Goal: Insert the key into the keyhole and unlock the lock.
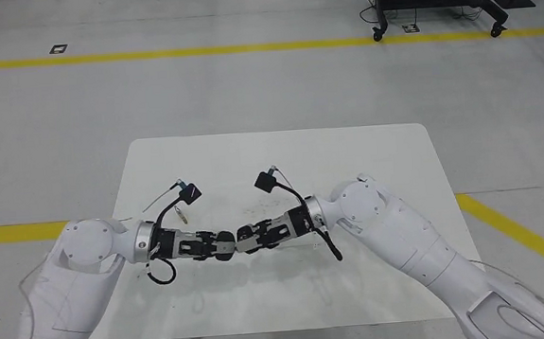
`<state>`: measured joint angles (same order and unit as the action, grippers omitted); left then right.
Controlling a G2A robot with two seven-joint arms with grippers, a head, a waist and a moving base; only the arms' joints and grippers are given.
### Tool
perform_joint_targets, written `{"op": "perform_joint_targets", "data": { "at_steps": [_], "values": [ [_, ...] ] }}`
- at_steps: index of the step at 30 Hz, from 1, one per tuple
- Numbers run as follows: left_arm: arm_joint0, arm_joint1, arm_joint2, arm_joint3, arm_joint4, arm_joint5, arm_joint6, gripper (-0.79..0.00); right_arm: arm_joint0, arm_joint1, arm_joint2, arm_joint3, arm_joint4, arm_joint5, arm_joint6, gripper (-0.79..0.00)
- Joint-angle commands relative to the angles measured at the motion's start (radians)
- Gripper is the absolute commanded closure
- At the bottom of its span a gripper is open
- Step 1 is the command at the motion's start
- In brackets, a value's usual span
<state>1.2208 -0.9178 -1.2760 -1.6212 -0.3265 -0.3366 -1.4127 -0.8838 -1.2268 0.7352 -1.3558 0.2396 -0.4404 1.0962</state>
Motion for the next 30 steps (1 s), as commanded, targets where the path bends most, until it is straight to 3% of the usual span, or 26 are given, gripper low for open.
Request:
{"op": "perform_joint_targets", "data": {
  "at_steps": [1,10,20,22,24,30],
  "values": [
    [0.000,0.001,-0.001,0.000,0.001,-0.002,-0.001,0.000,-0.001,-0.001,0.002,0.004,0.009,-0.003,0.003,-0.271],
    [0.002,0.006,0.004,-0.004,0.009,-0.008,0.007,0.000,-0.008,0.004,0.021,0.015,0.033,-0.009,0.039,-0.099],
    [0.001,0.010,0.015,-0.008,0.013,-0.010,0.013,0.000,-0.006,0.000,0.014,0.016,0.032,-0.001,0.045,-0.117],
    [0.002,0.011,0.015,-0.010,0.011,-0.011,0.013,0.000,-0.004,-0.001,0.012,0.017,0.031,0.002,0.048,-0.086],
    [0.002,0.012,0.016,-0.010,0.009,-0.013,0.012,0.000,-0.002,-0.002,0.011,0.018,0.031,0.003,0.051,0.000],
    [0.002,0.015,0.015,-0.012,0.011,-0.018,0.016,0.000,-0.002,-0.003,0.006,0.017,0.028,0.004,0.070,0.000]
  ]
}}
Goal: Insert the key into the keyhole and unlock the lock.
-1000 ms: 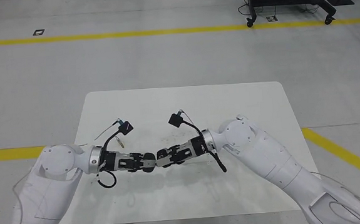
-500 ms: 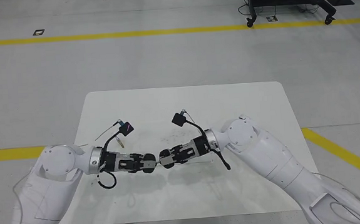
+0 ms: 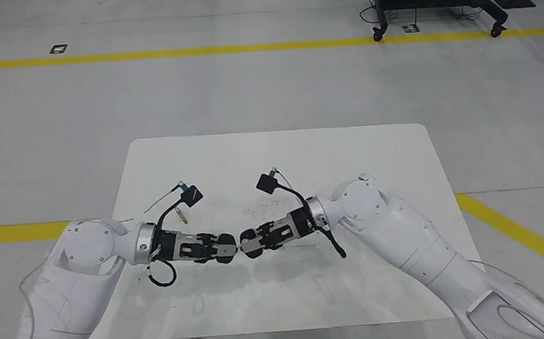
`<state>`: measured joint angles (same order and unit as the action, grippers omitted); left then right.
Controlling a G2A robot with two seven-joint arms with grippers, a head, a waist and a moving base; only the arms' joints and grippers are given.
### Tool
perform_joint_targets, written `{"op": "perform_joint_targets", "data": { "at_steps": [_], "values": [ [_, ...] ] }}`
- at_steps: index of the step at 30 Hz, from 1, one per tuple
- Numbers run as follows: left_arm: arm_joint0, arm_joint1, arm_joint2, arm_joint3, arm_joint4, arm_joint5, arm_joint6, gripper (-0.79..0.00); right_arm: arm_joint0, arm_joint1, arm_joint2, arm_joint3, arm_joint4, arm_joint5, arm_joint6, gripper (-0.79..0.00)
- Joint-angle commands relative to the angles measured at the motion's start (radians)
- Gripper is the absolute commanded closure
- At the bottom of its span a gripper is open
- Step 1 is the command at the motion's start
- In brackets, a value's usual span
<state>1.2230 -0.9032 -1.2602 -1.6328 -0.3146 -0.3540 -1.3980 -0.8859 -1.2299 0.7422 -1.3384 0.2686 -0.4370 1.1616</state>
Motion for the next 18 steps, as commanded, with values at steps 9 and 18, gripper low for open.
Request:
{"op": "perform_joint_targets", "data": {
  "at_steps": [9,18],
  "values": [
    [0.006,0.007,-0.017,-0.013,-0.003,-0.027,0.011,-0.785,-0.005,0.000,0.004,0.001,0.018,-0.018,0.020,0.000],
    [0.013,0.009,-0.032,-0.012,-0.011,-0.042,0.032,-0.785,-0.024,0.009,0.059,0.037,0.065,-0.119,-0.003,0.000]
  ]
}}
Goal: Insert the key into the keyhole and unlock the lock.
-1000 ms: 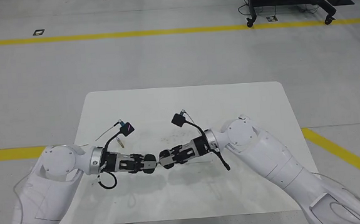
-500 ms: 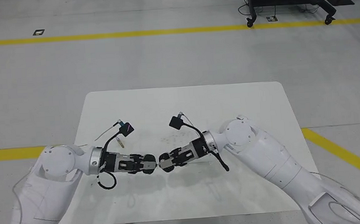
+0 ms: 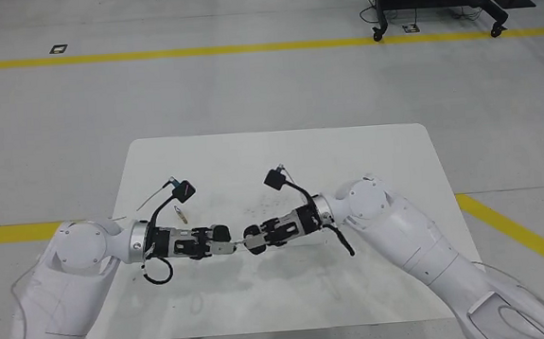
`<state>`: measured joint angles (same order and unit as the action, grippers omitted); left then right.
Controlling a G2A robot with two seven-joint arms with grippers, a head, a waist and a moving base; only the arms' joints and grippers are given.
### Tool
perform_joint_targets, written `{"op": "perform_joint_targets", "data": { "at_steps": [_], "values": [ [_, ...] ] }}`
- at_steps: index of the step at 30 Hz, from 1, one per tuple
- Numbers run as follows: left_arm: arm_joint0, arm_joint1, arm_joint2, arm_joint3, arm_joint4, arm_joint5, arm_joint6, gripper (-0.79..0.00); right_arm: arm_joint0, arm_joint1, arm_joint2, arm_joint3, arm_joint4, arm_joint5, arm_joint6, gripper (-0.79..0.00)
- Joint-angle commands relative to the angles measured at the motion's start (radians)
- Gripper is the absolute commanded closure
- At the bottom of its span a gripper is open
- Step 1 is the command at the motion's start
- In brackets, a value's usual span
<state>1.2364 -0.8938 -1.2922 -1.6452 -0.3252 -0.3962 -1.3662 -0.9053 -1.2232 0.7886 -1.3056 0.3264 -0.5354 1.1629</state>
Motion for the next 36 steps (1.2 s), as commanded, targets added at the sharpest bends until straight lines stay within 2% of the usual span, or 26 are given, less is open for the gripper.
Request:
{"op": "perform_joint_targets", "data": {
  "at_steps": [1,6,13,18,20,23,27,29,31,33,36],
  "values": [
    [0.000,0.000,0.000,0.000,0.000,0.000,0.000,-0.785,-0.011,0.006,0.030,0.011,0.021,-0.046,-0.011,0.000],
    [0.000,0.000,0.000,0.000,0.000,0.000,0.000,-0.785,-0.056,0.035,0.126,0.039,0.065,-0.131,-0.009,0.000],
    [0.000,0.000,0.000,0.000,0.000,0.000,0.000,-0.785,-0.137,0.079,0.244,-0.019,0.075,-0.157,-0.035,0.000],
    [0.003,0.000,-0.002,-0.002,0.005,0.006,0.020,-0.785,-0.137,0.079,0.244,-0.019,0.075,-0.157,-0.035,0.000],
    [0.020,0.001,-0.019,-0.038,0.016,0.018,0.075,-0.785,-0.137,0.079,0.244,-0.019,0.075,-0.157,-0.035,0.000],
    [0.059,0.016,-0.096,-0.111,0.091,0.038,0.097,-0.785,-0.137,0.079,0.244,-0.019,0.075,-0.157,-0.035,0.000],
    [0.167,0.042,-0.251,-0.304,0.371,0.201,0.175,-0.785,-0.137,0.079,0.244,-0.019,0.075,-0.157,-0.035,0.000],
    [0.233,0.052,-0.309,-0.418,0.548,0.324,0.197,-0.785,-0.137,0.079,0.244,-0.019,0.075,-0.157,-0.035,0.000],
    [0.286,0.059,-0.329,-0.517,0.772,0.478,0.200,-0.785,-0.137,0.079,0.244,-0.019,0.075,-0.157,-0.035,0.000],
    [0.314,0.061,-0.296,-0.579,0.966,0.611,0.210,-0.785,-0.137,0.079,0.244,-0.019,0.075,-0.157,-0.035,0.000],
    [0.287,0.057,-0.175,-0.566,1.179,0.725,0.216,-0.785,-0.137,0.079,0.244,-0.019,0.075,-0.157,-0.035,0.000]
  ]
}}
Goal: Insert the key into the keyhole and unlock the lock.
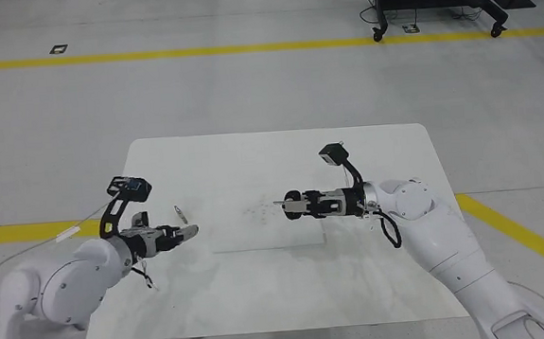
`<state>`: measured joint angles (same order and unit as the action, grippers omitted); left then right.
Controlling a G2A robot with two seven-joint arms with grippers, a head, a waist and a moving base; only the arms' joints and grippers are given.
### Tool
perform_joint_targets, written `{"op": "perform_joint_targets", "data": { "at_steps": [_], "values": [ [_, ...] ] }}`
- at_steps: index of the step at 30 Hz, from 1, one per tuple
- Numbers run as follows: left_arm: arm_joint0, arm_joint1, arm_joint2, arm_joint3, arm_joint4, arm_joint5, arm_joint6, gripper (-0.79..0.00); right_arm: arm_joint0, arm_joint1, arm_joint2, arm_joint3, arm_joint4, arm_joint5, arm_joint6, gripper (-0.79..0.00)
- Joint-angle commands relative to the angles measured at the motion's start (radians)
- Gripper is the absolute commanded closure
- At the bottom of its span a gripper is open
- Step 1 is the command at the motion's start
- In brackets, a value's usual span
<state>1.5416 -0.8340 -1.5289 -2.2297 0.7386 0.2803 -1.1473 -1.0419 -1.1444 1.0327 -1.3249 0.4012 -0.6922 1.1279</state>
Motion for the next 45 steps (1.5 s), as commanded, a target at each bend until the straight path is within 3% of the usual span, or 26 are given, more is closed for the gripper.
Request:
{"op": "perform_joint_targets", "data": {
  "at_steps": [1,4,8,14,24,33,45],
  "values": [
    [-0.047,-0.008,0.107,0.041,0.138,0.077,-0.005,-0.785,0.000,0.000,0.000,0.000,0.000,0.000,0.000,0.000],
    [-0.144,-0.026,0.238,0.121,0.217,0.176,-0.017,-0.785,0.000,0.000,0.000,0.000,0.000,0.000,0.000,0.000],
    [-0.252,-0.055,0.373,0.218,0.264,0.244,-0.034,-0.785,0.000,0.000,0.000,0.000,0.000,0.000,0.000,0.000],
    [-0.346,-0.089,0.466,0.333,0.260,0.310,-0.034,-0.754,0.000,0.000,0.000,0.000,0.000,0.000,0.000,0.000],
    [-0.409,-0.129,0.482,0.494,0.152,0.319,0.093,-0.665,0.000,0.000,0.000,0.000,0.000,0.000,0.000,0.000],
    [-0.433,-0.150,0.474,0.599,0.106,0.310,0.181,-0.514,0.000,0.000,0.000,0.000,0.000,0.000,0.000,0.000],
    [-0.433,-0.163,0.475,0.605,0.125,0.315,0.169,-0.292,0.000,0.000,0.000,0.000,0.000,0.000,0.000,0.000]
  ]
}}
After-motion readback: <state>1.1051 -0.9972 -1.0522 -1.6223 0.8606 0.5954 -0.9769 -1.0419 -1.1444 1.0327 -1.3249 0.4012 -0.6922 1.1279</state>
